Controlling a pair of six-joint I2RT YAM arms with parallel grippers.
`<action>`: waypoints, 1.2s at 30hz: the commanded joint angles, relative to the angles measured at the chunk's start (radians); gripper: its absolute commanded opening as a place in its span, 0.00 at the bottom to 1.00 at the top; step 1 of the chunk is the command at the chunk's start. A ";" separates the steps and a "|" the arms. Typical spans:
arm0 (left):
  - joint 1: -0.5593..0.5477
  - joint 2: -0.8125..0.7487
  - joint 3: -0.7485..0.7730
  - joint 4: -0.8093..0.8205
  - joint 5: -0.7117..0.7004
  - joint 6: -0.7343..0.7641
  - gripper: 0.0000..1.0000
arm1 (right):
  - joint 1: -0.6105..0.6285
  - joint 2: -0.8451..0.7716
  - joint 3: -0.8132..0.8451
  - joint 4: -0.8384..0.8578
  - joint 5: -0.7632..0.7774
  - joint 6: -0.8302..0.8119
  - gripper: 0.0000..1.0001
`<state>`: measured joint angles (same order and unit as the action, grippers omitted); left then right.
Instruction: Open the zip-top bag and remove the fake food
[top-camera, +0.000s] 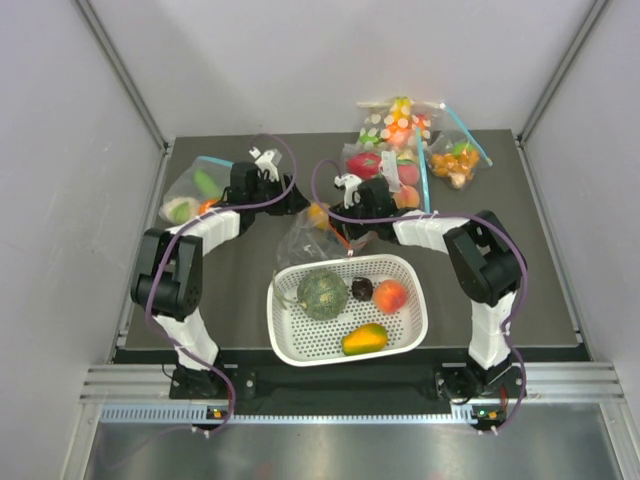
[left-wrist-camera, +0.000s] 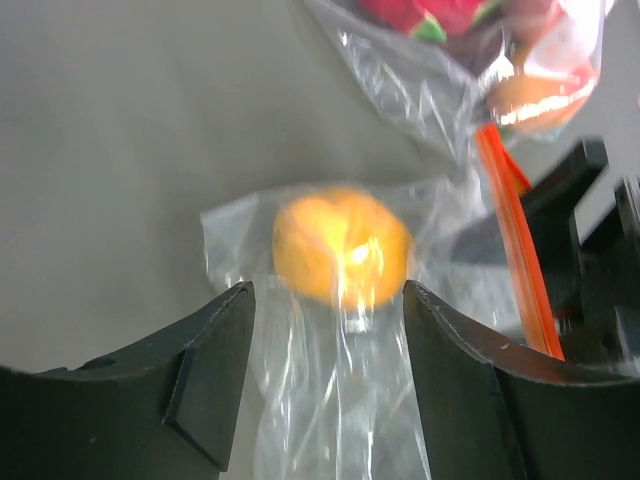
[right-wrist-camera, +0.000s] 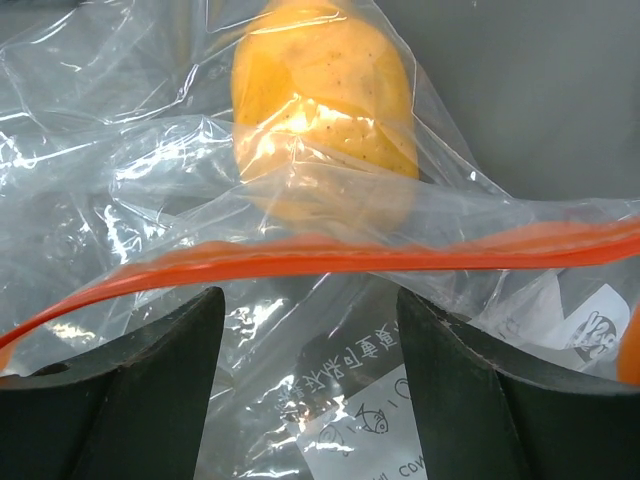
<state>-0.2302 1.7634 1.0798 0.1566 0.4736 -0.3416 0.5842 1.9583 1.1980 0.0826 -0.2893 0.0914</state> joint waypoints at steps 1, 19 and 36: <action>0.000 0.077 0.077 0.092 -0.013 -0.053 0.66 | -0.001 0.007 0.029 0.066 -0.005 0.018 0.70; -0.011 0.186 0.054 0.231 0.046 -0.152 0.41 | -0.001 0.045 0.051 0.161 -0.028 0.059 0.75; -0.044 0.229 0.051 0.232 0.108 -0.154 0.25 | -0.003 0.093 0.051 0.279 -0.002 0.044 0.79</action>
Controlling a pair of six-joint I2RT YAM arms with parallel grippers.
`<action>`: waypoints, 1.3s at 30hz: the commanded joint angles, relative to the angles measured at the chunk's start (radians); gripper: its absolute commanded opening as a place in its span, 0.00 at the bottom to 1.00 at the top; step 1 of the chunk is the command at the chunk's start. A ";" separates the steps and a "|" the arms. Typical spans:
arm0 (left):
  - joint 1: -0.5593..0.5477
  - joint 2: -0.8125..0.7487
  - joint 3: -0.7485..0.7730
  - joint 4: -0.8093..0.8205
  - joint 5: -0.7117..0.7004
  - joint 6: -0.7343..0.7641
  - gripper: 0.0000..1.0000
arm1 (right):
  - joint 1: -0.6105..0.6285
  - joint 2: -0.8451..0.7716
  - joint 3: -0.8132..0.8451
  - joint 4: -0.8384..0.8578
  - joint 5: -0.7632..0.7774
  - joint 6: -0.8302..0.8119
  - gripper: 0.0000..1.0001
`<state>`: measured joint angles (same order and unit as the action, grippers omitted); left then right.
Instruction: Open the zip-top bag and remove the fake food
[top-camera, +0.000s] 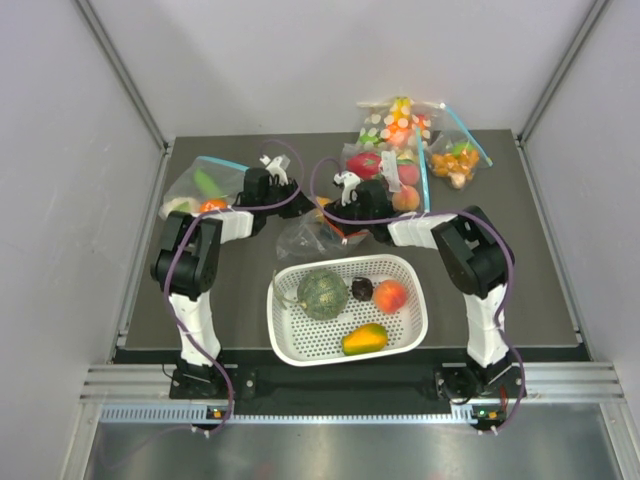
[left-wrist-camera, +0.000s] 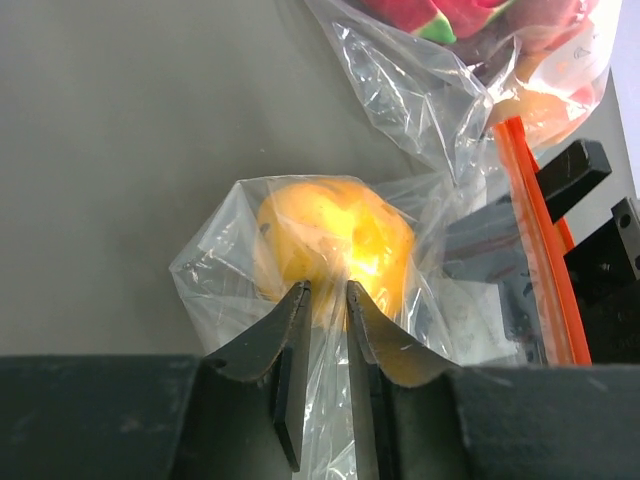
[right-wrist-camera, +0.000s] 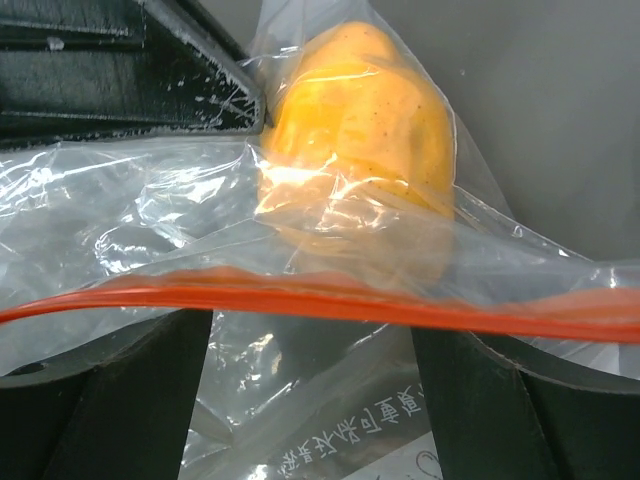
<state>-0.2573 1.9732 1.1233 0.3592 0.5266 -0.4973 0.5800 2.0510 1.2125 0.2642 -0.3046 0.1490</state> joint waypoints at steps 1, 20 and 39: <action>-0.017 0.024 0.006 0.020 0.053 0.009 0.25 | 0.003 -0.003 0.029 0.107 0.022 -0.014 0.79; -0.020 0.050 0.061 -0.057 0.108 0.055 0.24 | -0.005 0.000 0.053 0.110 0.146 0.018 1.00; -0.036 0.012 0.029 -0.095 0.271 0.155 0.23 | -0.023 0.072 0.174 0.093 0.019 0.066 0.52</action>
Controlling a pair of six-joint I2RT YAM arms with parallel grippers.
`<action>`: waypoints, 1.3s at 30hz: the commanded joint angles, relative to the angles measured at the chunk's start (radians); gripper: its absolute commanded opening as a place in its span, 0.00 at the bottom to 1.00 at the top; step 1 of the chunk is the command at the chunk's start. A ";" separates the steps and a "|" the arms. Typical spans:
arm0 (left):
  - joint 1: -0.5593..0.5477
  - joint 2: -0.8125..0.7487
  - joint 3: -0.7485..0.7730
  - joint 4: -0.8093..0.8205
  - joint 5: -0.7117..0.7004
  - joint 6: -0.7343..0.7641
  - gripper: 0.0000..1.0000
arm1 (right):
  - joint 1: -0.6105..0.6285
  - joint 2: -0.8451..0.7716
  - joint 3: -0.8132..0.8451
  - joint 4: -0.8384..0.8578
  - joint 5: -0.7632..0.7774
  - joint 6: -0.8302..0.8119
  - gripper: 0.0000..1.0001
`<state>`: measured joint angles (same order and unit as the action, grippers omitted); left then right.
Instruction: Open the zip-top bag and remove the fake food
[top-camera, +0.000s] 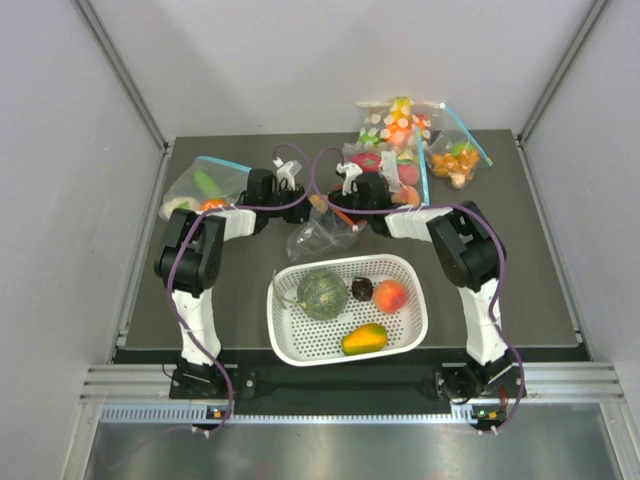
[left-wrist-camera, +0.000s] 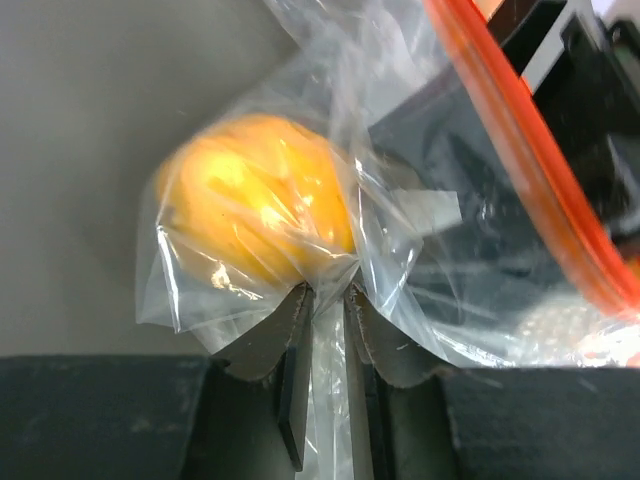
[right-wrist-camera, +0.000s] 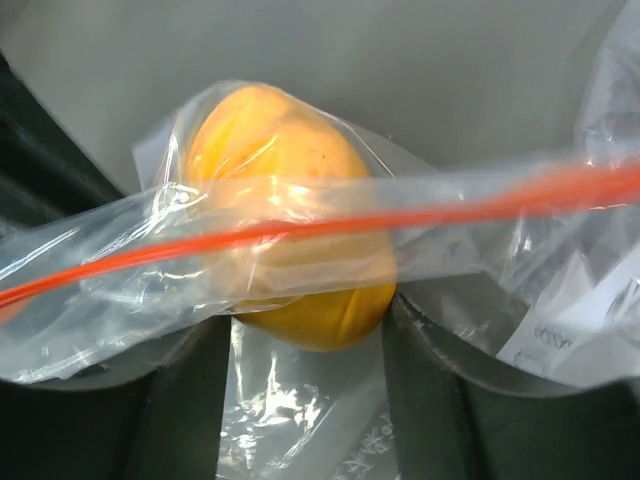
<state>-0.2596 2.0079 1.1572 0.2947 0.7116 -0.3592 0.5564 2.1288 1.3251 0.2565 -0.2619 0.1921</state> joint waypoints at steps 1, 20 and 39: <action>-0.032 -0.031 -0.014 -0.032 0.080 0.023 0.23 | 0.002 -0.016 0.039 0.104 -0.022 0.023 0.47; 0.062 -0.167 -0.071 -0.012 -0.173 -0.110 0.20 | 0.005 -0.429 -0.391 -0.013 0.072 0.004 0.13; 0.100 -0.152 0.004 -0.052 -0.391 -0.176 0.17 | 0.004 -0.822 -0.494 -0.253 0.224 -0.065 0.12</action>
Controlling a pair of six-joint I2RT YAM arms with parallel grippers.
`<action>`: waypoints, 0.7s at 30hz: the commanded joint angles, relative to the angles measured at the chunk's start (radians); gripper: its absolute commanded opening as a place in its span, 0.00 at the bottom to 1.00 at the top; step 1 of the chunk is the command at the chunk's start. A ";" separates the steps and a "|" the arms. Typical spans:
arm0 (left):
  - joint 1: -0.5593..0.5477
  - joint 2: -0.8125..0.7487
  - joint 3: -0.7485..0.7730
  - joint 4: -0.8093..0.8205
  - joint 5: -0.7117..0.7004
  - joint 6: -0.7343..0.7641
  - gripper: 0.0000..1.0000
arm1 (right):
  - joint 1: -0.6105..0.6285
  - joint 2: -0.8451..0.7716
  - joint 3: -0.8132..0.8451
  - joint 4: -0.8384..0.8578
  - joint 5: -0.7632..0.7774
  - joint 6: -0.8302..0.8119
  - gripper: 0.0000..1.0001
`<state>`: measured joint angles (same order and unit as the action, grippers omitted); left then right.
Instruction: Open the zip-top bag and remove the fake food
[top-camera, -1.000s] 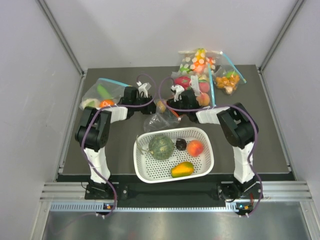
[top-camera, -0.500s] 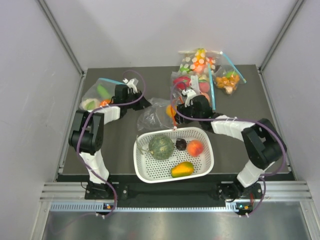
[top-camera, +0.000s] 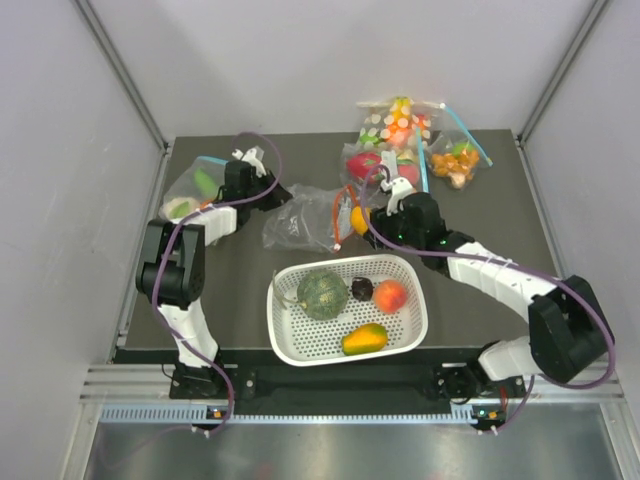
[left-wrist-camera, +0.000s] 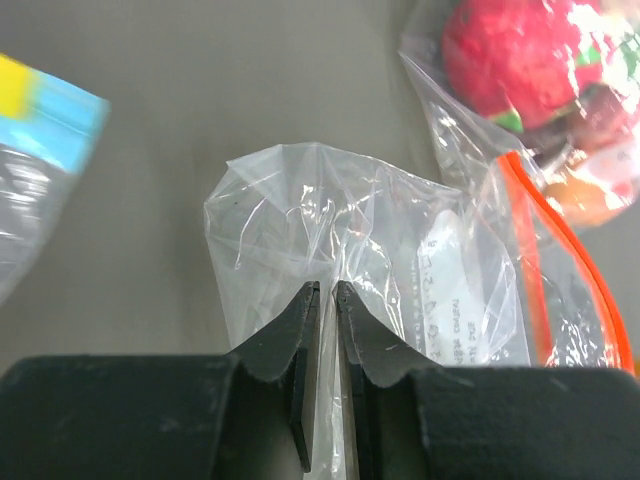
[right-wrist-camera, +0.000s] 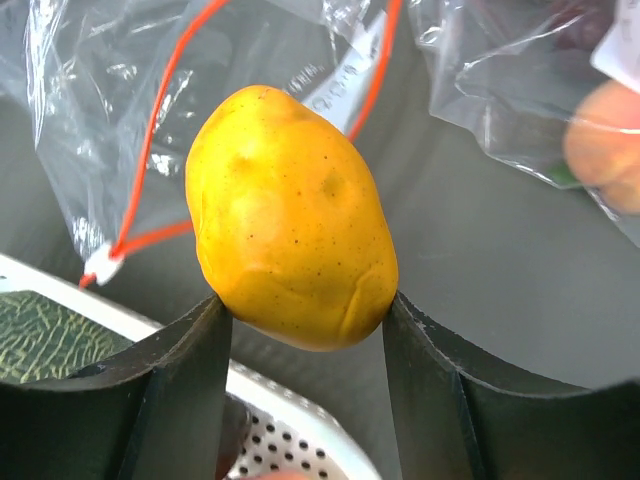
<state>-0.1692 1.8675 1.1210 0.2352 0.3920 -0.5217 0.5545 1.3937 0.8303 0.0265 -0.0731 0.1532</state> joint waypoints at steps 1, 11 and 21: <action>0.011 -0.016 0.043 -0.002 -0.115 -0.014 0.17 | 0.005 -0.103 0.001 -0.055 0.032 -0.027 0.13; 0.019 -0.051 0.077 -0.005 -0.271 -0.023 0.17 | 0.062 -0.335 -0.010 -0.288 -0.158 -0.049 0.14; 0.020 -0.062 0.076 -0.007 -0.262 -0.018 0.18 | 0.191 -0.469 -0.059 -0.540 -0.301 -0.030 0.18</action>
<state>-0.1551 1.8668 1.1648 0.2115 0.1387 -0.5343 0.7044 0.9409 0.7910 -0.4129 -0.2993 0.1200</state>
